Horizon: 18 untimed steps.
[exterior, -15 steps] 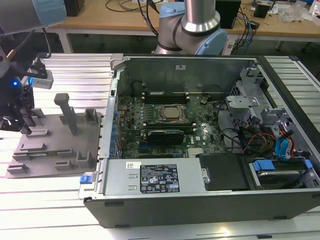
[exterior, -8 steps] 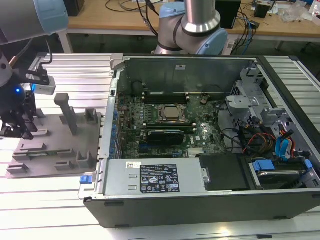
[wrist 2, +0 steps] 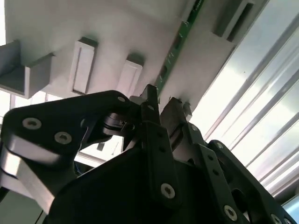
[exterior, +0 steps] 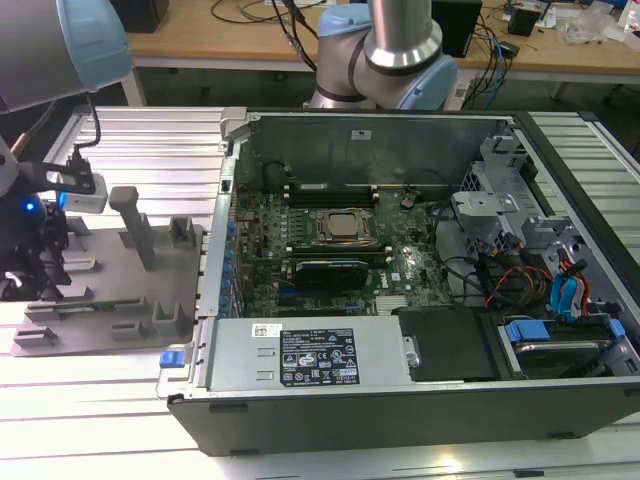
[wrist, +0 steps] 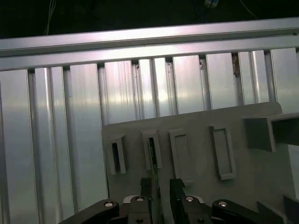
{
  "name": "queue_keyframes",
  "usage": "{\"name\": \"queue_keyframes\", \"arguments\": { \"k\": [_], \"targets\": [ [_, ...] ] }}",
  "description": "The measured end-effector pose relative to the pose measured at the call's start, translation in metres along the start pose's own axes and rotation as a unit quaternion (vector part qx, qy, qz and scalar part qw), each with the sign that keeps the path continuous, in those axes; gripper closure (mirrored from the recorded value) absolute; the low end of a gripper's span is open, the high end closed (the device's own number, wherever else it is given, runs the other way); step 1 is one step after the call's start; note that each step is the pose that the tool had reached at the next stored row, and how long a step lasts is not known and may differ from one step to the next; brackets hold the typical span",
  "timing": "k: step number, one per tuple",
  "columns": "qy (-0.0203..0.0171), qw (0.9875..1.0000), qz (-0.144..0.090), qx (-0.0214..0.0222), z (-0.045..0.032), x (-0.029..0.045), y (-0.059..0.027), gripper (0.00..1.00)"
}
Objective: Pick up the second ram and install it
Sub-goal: 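Pick up the second ram and move it above second insertion slot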
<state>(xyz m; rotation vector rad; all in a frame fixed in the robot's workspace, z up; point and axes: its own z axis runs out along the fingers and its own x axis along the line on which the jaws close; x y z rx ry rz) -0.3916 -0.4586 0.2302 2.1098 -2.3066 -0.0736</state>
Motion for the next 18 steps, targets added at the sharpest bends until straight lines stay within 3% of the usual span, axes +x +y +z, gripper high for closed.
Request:
{"name": "queue_keyframes", "arguments": {
  "k": [1, 6, 9, 12, 17, 18],
  "targets": [
    [0.0006, 1.0, -0.005, -0.0003, 0.004, 0.0043, -0.0023, 0.72],
    [0.0005, 0.9999, -0.015, -0.0018, 0.016, 0.0022, -0.0207, 0.72],
    [0.0004, 0.9997, -0.022, -0.0019, 0.0178, -0.0016, -0.0219, 0.72],
    [0.0016, 0.9989, -0.047, -0.0025, 0.0243, -0.003, -0.0254, 0.72],
    [0.0017, 0.9988, -0.049, -0.0025, 0.0277, -0.0037, -0.0273, 0.72],
    [0.0018, 0.9988, -0.049, -0.0026, 0.0277, -0.0037, -0.0273, 0.8]
  ]
}}
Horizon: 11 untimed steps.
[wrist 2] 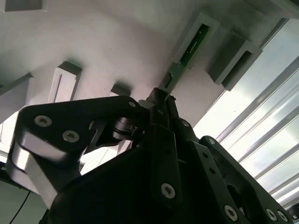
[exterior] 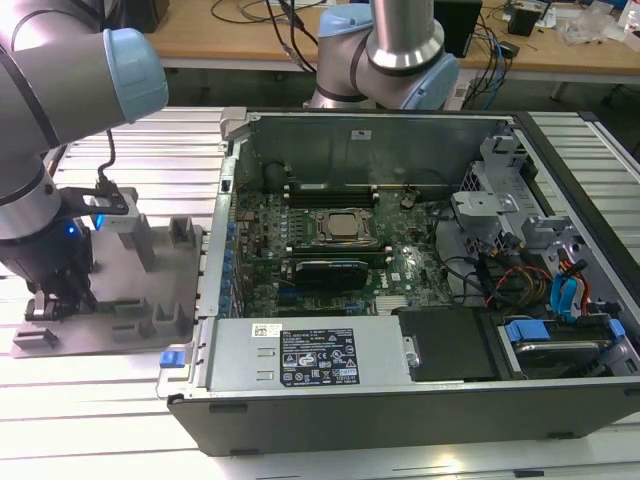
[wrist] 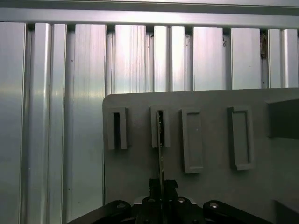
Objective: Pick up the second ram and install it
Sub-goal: 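Pick up the second ram and move it above second insertion slot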
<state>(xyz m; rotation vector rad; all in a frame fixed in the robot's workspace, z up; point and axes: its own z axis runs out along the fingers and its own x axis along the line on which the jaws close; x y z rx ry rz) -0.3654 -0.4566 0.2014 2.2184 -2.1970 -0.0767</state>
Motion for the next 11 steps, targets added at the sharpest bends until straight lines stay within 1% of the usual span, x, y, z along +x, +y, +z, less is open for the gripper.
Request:
{"name": "queue_keyframes", "arguments": {
  "k": [1, 11],
  "targets": [
    [0.0, 1.0, 0.0, 0.0, 0.0, 0.0, 0.0, 0.89],
    [0.0, 1.0, 0.0, 0.0001, 0.0002, 0.0, 0.0, 0.89]
  ]
}}
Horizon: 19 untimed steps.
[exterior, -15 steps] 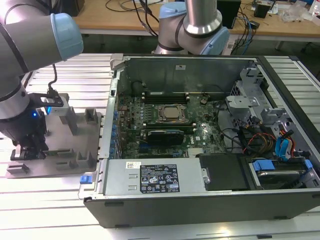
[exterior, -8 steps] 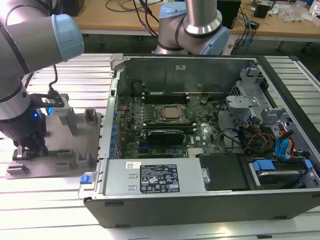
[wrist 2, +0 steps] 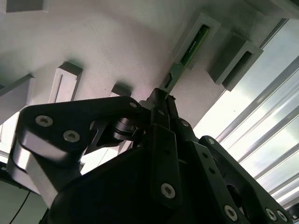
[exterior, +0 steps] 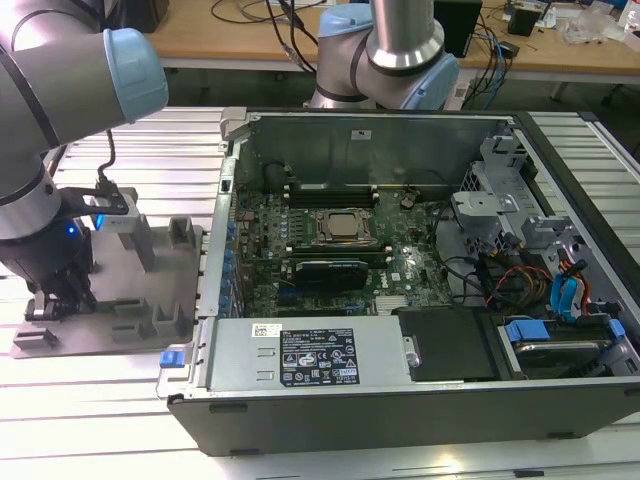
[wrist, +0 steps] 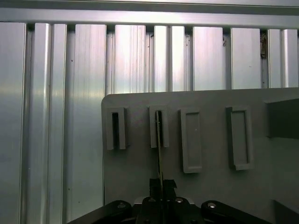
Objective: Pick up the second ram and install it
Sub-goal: 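Pick up the second ram and move it above second insertion slot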
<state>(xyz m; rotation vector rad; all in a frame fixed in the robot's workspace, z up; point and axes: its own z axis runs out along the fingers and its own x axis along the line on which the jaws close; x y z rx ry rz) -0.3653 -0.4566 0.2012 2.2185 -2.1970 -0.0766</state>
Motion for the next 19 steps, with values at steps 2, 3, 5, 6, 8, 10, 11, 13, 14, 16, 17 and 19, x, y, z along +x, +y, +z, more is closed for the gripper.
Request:
{"name": "queue_keyframes", "arguments": {
  "k": [2, 3, 5, 6, 8, 10, 11, 13, 14, 16, 17, 19],
  "targets": [
    [0.0, 1.0, 0.0, 0.0, 0.0, 0.0, 0.0, 0.89],
    [0.0, 1.0, 0.0, 0.0, 0.0, 0.0, 0.0, 0.89],
    [0.0, 1.0, 0.0, 0.0, 0.0, 0.0, 0.0, 0.89],
    [0.0, 1.0, 0.0, 0.0, 0.0, 0.0, 0.0, 0.89],
    [0.0, 1.0, 0.0, 0.0, 0.0001, 0.0, 0.0, 0.89],
    [-0.0002, 1.0, 0.0, 0.0003, -0.0011, -0.0001, 0.0, 0.89],
    [0.0, 1.0, 0.0, 0.0001, -0.0058, -0.0002, 0.0003, 0.89],
    [0.0, 1.0, 0.0, 0.0, -0.0135, -0.0003, 0.0006, 0.89],
    [0.0, 1.0, 0.0, 0.0, -0.0167, -0.0004, 0.0008, 0.89],
    [0.0, 1.0, 0.0, 0.0, -0.0198, -0.0005, 0.0009, 0.89],
    [-0.0001, 1.0, 0.0, 0.0001, -0.0205, -0.0005, 0.001, 0.89],
    [0.0, 1.0, 0.0, 0.0, -0.0227, -0.0005, 0.0011, 0.89]
  ]
}}
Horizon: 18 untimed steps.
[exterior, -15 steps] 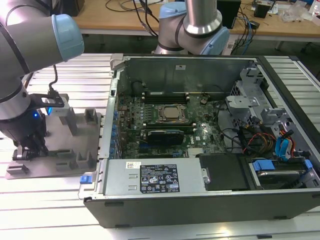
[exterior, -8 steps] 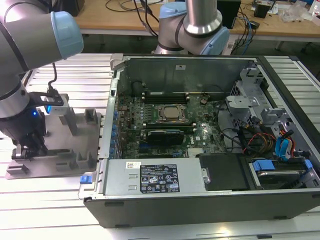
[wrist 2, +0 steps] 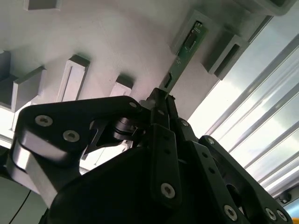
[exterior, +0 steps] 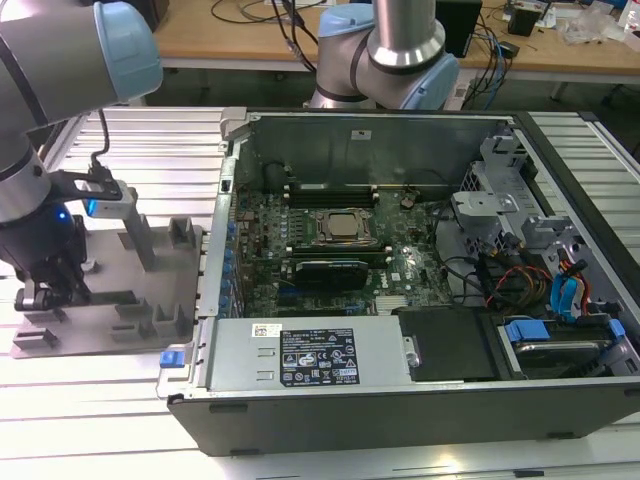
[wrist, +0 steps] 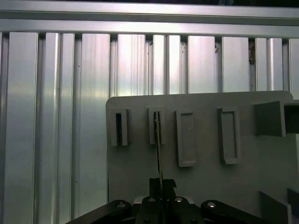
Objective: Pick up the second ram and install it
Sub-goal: 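Pick up the second ram and move it above second insertion slot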
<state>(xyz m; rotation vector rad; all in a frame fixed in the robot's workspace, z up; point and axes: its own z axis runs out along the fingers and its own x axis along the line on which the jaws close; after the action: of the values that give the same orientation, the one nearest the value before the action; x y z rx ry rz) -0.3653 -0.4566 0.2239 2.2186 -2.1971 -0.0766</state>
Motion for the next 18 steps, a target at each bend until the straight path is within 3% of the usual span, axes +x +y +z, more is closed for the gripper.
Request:
{"name": "queue_keyframes", "arguments": {
  "k": [7, 18],
  "targets": [
    [0.0, 1.0, 0.0, 0.0, -0.0112, -0.0003, 0.0005, 0.89],
    [0.0, 1.0, 0.0, 0.0, -0.0364, -0.0008, 0.0016, 0.89]
  ]
}}
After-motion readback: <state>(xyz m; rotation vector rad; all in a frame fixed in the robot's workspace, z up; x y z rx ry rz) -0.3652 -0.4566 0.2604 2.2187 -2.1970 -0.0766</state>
